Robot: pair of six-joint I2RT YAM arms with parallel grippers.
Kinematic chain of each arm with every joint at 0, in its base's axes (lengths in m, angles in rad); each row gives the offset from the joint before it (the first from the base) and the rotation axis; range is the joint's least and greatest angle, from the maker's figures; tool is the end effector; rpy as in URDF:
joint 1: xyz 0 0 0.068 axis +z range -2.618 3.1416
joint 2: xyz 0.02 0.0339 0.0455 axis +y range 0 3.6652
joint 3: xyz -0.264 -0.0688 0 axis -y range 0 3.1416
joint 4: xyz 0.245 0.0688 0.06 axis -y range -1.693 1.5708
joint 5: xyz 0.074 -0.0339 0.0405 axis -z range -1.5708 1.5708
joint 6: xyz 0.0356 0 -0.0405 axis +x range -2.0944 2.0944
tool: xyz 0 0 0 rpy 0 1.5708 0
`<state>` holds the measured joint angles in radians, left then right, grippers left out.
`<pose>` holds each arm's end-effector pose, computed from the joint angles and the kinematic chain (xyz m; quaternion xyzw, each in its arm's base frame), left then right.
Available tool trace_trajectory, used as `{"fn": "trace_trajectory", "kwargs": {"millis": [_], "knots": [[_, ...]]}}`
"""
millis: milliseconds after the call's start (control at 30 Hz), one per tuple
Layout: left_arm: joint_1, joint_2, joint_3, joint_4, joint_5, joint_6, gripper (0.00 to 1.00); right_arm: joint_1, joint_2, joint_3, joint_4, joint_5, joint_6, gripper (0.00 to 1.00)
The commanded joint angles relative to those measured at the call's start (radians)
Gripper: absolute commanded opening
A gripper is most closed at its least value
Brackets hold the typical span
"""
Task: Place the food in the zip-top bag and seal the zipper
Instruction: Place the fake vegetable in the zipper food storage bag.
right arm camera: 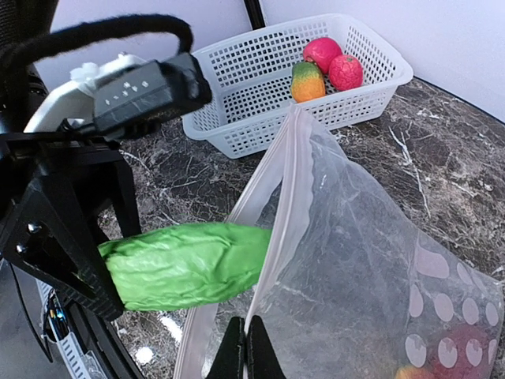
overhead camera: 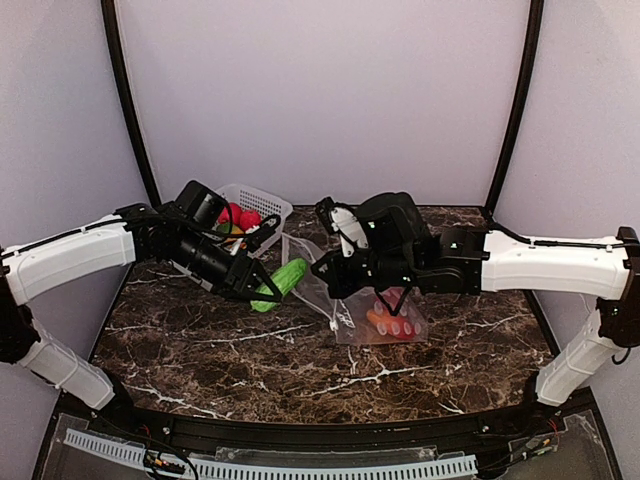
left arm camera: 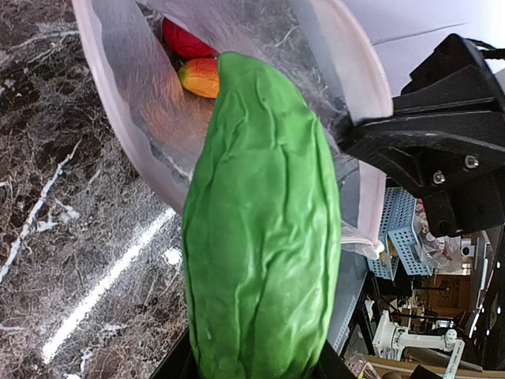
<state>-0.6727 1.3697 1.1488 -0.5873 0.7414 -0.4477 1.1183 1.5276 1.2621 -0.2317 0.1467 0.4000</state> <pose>0.2108 -0.1987 0.3046 0.2311 0.8445 -0.4692 0.1152 0.1607 0.3186 0.3188 -0.2661 0.8155 0.3054 0.4133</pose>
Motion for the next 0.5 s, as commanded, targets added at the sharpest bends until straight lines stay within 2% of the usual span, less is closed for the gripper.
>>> {"fn": "trace_trajectory", "kwargs": {"millis": [0,300,467], "knots": [[-0.02,0.04,0.062,-0.101,0.012,0.037,0.27,0.008,0.005,0.008,0.038,-0.051,-0.063,0.0],[-0.021,0.118,0.139,-0.125,-0.001,0.05,0.28,0.043,0.038,0.02,0.017,-0.052,-0.121,0.0],[-0.02,0.143,0.165,-0.094,-0.011,0.024,0.32,0.05,0.048,0.021,0.009,-0.05,-0.125,0.0]]}}
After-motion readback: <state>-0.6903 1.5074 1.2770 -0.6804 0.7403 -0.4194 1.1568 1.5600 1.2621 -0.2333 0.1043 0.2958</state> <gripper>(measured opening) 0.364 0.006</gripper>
